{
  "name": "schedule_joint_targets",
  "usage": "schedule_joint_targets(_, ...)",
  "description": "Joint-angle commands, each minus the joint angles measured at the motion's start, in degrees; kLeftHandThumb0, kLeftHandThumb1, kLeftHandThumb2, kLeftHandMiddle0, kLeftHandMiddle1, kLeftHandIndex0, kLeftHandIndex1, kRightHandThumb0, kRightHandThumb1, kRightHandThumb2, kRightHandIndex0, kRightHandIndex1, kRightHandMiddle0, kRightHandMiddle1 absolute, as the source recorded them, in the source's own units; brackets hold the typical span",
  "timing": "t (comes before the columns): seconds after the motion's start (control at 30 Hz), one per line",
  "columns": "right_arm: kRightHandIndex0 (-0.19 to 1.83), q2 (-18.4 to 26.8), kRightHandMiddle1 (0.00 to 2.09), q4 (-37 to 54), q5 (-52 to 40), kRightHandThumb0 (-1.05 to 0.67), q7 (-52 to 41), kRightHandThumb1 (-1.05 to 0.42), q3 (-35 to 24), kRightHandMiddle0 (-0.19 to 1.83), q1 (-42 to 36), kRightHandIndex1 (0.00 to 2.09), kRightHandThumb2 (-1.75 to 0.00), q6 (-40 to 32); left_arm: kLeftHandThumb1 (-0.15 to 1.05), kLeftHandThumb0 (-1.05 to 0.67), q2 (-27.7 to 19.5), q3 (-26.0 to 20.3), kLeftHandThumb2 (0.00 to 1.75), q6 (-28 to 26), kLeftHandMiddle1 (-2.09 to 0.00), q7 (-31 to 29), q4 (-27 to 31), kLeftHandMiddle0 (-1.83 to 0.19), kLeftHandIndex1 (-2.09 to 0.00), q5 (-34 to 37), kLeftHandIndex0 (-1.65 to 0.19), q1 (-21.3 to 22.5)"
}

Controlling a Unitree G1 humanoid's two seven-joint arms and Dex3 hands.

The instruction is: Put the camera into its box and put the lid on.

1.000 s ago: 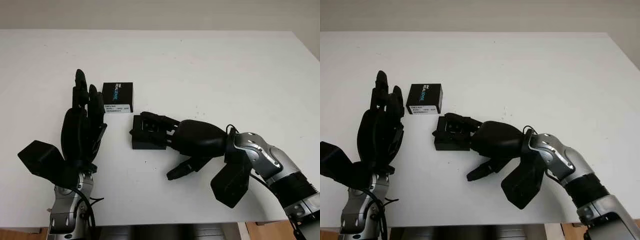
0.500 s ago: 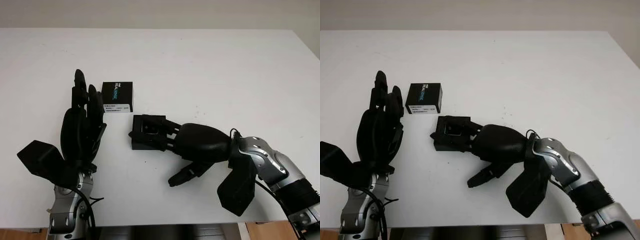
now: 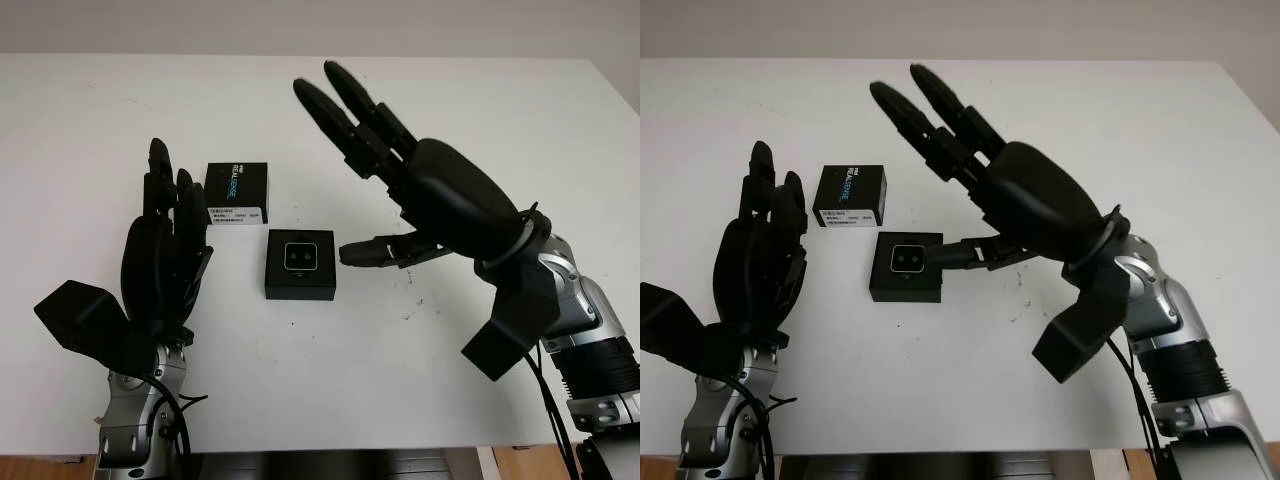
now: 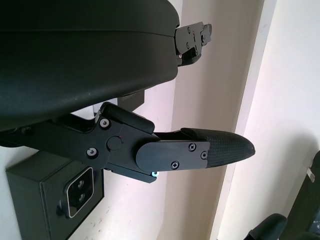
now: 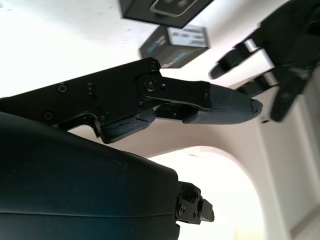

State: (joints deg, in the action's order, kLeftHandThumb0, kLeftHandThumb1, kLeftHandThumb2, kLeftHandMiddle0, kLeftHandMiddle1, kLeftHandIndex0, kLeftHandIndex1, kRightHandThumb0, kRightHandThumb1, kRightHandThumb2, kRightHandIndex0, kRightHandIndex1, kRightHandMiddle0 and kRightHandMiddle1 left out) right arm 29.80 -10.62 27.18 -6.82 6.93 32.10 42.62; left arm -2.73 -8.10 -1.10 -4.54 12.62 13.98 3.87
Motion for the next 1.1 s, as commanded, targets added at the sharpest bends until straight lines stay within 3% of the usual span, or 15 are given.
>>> schedule_joint_targets(0.0, -0.19, -0.1, 0.00, 0.7, 1.0, -0.77, 0.6, -1.05, -0.6, -0.19, 0.8, 0.00, -0.65, -2.1, 1.05, -0.75, -0.3, -0.3, 0.42, 0.2, 0.00, -0.1, 0.4, 0.19, 0.00, 0.0, 0.19, 0.3)
schedule_joint_targets(0.13, -0.19, -1.6, 0.00, 0.1, -1.4, -0.77, -0.9, -1.05, -0.4, -0.19, 1.2, 0.00, -0.60, -6.8, 1.05, -0.76, -1.7, -1.1, 0.43, 0.2, 0.00, 0.3, 0.1, 0.19, 0.00, -1.3, 0.19, 1.5)
schedule_joint_targets(0.27, -0.19, -4.6, 0.00, -0.8, -10.2, -0.77, -7.0, -1.05, -0.7, -0.19, 1.0, 0.00, -0.58, -16.1, 1.05, -0.67, -6.1, -3.2, 0.38, 1.0, 0.00, 3.4, -1.1, 0.19, 0.00, -7.6, 0.19, 5.4)
schedule_joint_targets(0.33, -0.18, -6.0, 0.01, -0.9, -15.7, -0.77, -10.4, -1.05, -1.5, -0.18, 1.1, 0.01, -0.58, -21.0, 1.05, -0.60, -9.2, -4.0, 0.27, 1.9, -0.06, 5.6, -2.6, 0.10, -0.05, -12.4, 0.11, 8.3)
schedule_joint_targets(0.4, -0.18, -6.5, 0.01, -1.4, -19.1, -0.76, -12.6, -1.05, -2.3, -0.18, 1.6, 0.02, -0.58, -24.2, 1.05, -0.55, -12.8, -4.8, 0.19, 3.0, -0.16, 6.1, -4.6, -0.16, -0.13, -16.0, -0.06, 11.0)
schedule_joint_targets(0.43, -0.16, -6.5, 0.02, -1.8, -19.9, -0.76, -13.0, -1.05, -2.6, -0.17, 1.9, 0.03, -0.60, -25.4, 1.05, -0.52, -14.9, -5.2, 0.15, 3.5, -0.21, 5.5, -5.9, -0.32, -0.19, -17.2, -0.17, 12.3)
schedule_joint_targets(0.5, -0.13, -7.1, 0.04, -2.9, -21.8, -0.76, -13.5, -1.05, -3.4, -0.14, 2.6, 0.05, -0.63, -26.6, 1.04, -0.54, -20.5, -5.3, 0.09, 2.4, -0.21, 2.2, -8.3, -0.42, -0.21, -18.8, -0.23, 15.0)
schedule_joint_targets(0.63, -0.10, -8.6, 0.06, -5.3, -26.5, -0.74, -14.8, -1.05, -5.2, -0.11, 3.6, 0.06, -0.64, -29.2, 0.98, -0.66, -33.5, -2.8, 0.04, 3.0, -0.08, -8.2, -15.2, -0.29, -0.13, -23.1, -0.15, 21.6)
schedule_joint_targets(0.77, -0.09, -9.6, 0.06, -7.0, -28.9, -0.74, -15.2, -1.05, -6.6, -0.10, 4.1, 0.06, -0.64, -30.5, 0.94, -0.86, -41.0, 1.2, 0.04, 3.6, -0.02, -17.0, -23.1, -0.12, -0.08, -25.7, -0.08, 29.1)
schedule_joint_targets(0.87, -0.11, -10.2, 0.06, -7.9, -30.1, -0.76, -15.1, -1.05, -7.3, -0.11, 4.2, 0.06, -0.62, -31.2, 0.90, -0.89, -43.0, 4.1, 0.04, 3.3, -0.01, -22.2, -28.1, 0.03, -0.03, -26.3, 0.02, 33.6)
schedule_joint_targets(1.07, -0.18, -11.1, 0.04, -6.7, -34.0, -0.75, -16.1, -1.05, -9.3, -0.15, 3.9, 0.02, -0.58, -34.6, 0.83, -0.91, -43.2, 10.2, 0.03, 7.5, -0.02, -26.3, -37.8, 0.14, -0.01, -30.0, 0.13, 39.2)
